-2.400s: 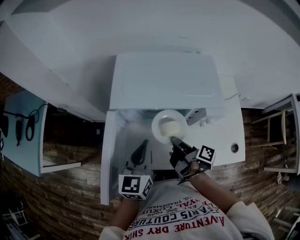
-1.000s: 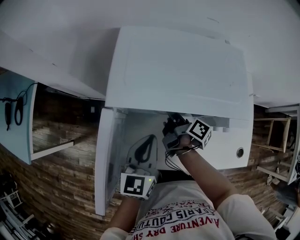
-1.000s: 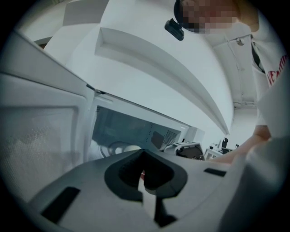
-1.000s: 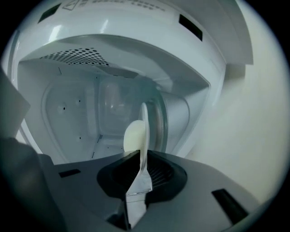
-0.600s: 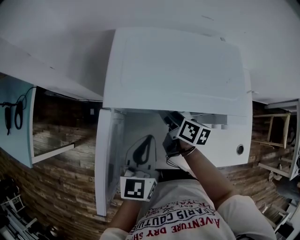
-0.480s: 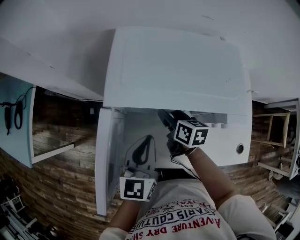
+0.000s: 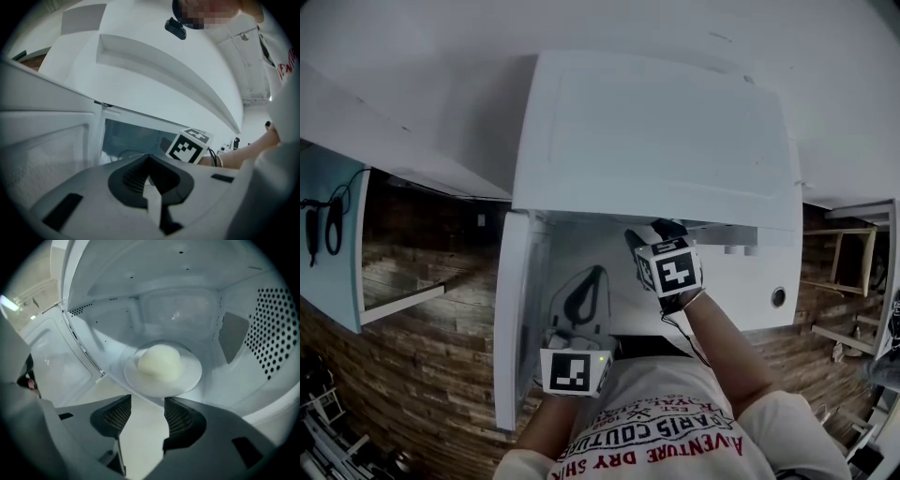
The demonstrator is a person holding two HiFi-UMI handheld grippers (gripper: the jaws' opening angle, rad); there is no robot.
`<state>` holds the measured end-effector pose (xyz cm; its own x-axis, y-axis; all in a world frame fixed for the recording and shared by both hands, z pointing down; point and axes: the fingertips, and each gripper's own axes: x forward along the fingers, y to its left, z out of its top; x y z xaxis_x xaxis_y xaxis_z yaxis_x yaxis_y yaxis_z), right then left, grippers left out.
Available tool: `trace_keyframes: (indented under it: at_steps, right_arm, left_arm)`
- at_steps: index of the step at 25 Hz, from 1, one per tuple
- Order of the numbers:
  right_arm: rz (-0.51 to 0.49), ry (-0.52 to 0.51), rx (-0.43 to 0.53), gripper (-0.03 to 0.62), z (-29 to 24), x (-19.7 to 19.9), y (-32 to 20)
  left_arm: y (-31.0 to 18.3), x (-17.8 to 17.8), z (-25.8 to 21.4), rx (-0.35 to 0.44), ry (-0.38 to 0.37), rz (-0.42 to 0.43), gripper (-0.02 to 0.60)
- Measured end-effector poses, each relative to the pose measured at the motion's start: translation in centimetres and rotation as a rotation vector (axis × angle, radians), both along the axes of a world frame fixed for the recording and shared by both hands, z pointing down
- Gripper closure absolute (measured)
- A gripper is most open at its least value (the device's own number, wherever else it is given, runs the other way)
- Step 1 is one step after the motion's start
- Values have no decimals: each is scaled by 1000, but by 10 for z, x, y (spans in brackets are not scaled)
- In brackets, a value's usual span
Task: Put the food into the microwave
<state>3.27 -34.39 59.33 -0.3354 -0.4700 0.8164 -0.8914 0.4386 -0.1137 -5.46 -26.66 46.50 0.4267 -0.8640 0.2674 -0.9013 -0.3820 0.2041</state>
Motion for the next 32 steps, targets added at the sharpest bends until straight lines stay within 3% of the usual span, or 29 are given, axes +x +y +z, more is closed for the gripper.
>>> trace_keyframes:
  at_steps: [6,11,13,18,23,27,32]
  right_arm:
    - [-74,125,-16,367,5,1,7]
    - [-52,73,-66,381,4,2,15]
    - [-22,61,-53,426,2,6,15]
    - [39,13,30,553,-21,11,20]
    - [22,-97,120,580,-56,2,38]
    - [30,-130,218,582,-95,1,51]
    - [51,-183,374,582,-156,-3,62]
  left_arm:
    - [0,-4,7,-31,0,9,578]
    - [3,-5,11,-35,-1,27,578]
    - [3,-4,11,-35,-8,32,578]
    - [2,-1,8,-37,-33,46,578]
    - [2,2,-7,-2,-67,72,578]
    - [1,3,-26,-2,-66,78,578]
    - [-2,1,-68,62,-76,91,578]
